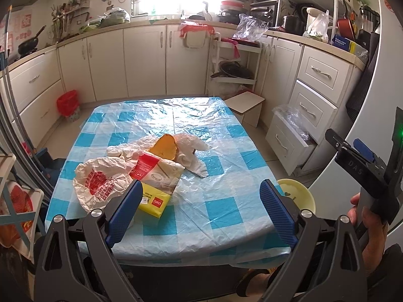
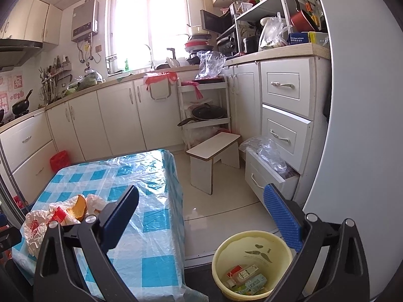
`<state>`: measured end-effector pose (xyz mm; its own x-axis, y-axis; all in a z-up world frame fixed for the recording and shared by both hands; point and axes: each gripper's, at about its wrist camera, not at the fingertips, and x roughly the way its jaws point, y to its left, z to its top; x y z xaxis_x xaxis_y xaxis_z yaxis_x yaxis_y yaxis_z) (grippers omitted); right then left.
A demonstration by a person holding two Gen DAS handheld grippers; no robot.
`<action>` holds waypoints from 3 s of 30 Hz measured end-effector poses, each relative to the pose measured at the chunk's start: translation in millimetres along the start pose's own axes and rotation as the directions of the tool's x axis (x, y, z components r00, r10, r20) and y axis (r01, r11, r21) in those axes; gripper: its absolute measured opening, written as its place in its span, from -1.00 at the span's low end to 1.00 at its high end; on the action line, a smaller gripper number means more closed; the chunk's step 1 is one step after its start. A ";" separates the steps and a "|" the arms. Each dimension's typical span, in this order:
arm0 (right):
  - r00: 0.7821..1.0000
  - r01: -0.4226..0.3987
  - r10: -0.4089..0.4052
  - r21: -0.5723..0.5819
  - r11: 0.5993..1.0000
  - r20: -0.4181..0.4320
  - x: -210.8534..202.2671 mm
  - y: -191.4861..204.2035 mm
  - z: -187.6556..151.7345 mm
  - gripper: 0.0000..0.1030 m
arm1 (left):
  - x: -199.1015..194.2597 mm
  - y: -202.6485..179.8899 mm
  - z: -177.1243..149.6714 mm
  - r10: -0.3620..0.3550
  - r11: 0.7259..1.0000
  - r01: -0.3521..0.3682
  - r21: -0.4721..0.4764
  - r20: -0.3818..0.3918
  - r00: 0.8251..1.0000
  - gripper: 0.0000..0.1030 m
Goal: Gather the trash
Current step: 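Move both grippers back toward the trash on the table, then close the left gripper on the white red-printed plastic bag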
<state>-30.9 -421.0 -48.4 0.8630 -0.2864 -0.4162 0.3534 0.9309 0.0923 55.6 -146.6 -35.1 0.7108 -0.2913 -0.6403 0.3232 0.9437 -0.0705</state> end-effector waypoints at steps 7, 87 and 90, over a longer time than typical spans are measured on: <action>1.000 -0.016 0.016 -0.013 1.000 -0.010 2.9 4.8 -0.5 0.85 | 1.3 5.1 -3.1 0.004 1.000 -0.004 -0.007 -0.005 1.000 0.75; 0.892 -0.387 0.325 -0.158 0.908 -0.314 75.3 136.6 -40.5 0.85 | 61.0 273.6 -8.6 -0.036 0.875 0.013 -0.484 -0.037 0.999 -0.79; 0.856 -0.432 0.367 -0.113 0.895 -0.364 83.5 141.3 -44.5 0.85 | 49.2 280.6 -8.2 -0.012 0.875 -0.002 -0.485 -0.026 1.000 -0.79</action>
<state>75.1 -303.2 -110.4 0.7370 0.1791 -0.6517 -0.0969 0.9823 0.1605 176.2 105.1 -92.6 0.6904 -0.2985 -0.6590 -0.0214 0.9020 -0.4311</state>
